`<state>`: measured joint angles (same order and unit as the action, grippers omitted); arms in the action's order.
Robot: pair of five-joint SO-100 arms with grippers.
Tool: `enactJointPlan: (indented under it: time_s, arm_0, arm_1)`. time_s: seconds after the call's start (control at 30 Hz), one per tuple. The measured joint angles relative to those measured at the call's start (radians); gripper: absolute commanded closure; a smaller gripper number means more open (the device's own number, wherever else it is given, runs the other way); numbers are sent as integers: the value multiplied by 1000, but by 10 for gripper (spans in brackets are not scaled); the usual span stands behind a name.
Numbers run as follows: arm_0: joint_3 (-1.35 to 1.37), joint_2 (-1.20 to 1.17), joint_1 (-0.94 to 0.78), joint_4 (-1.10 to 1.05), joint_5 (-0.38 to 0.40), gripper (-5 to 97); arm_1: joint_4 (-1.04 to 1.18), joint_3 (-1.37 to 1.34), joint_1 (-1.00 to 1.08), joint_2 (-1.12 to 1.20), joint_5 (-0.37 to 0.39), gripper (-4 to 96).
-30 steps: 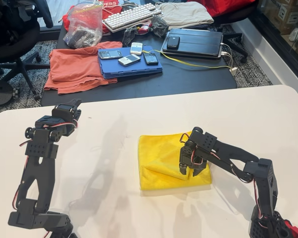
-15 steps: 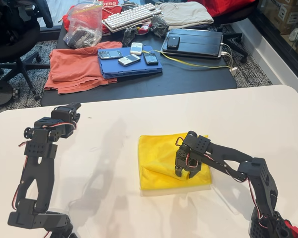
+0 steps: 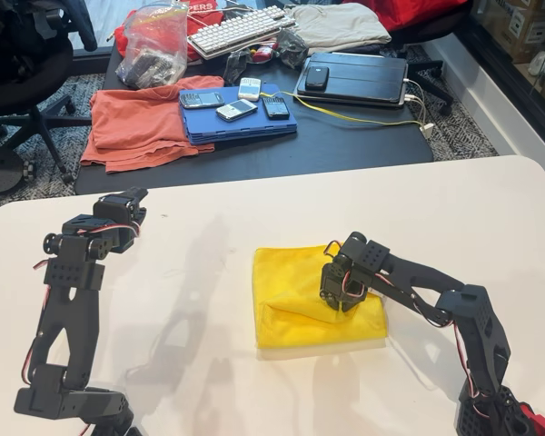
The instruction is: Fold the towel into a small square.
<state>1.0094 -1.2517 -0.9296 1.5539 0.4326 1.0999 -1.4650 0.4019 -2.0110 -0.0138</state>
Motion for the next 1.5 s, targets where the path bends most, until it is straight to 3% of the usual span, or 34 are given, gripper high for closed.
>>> enactJointPlan:
  time_s: [0.2,0.5,0.73,1.07,1.5]
  arm_0:
    - [-15,0,48,-175,18,922]
    - [-175,2,64,-290,160,922]
    - [-295,69,63,-316,170,896]
    - [-537,210,60,-377,173,650]
    - [-919,242,184,-341,167,646]
  arm_1:
    - [0,0,0,0,0,778]
    - [-3,0,-8,0,-2,778]
    - [-6,52,-9,-54,-2,778]
    - [-6,89,-97,-58,-2,778]
    - [-6,89,-107,0,-2,778]
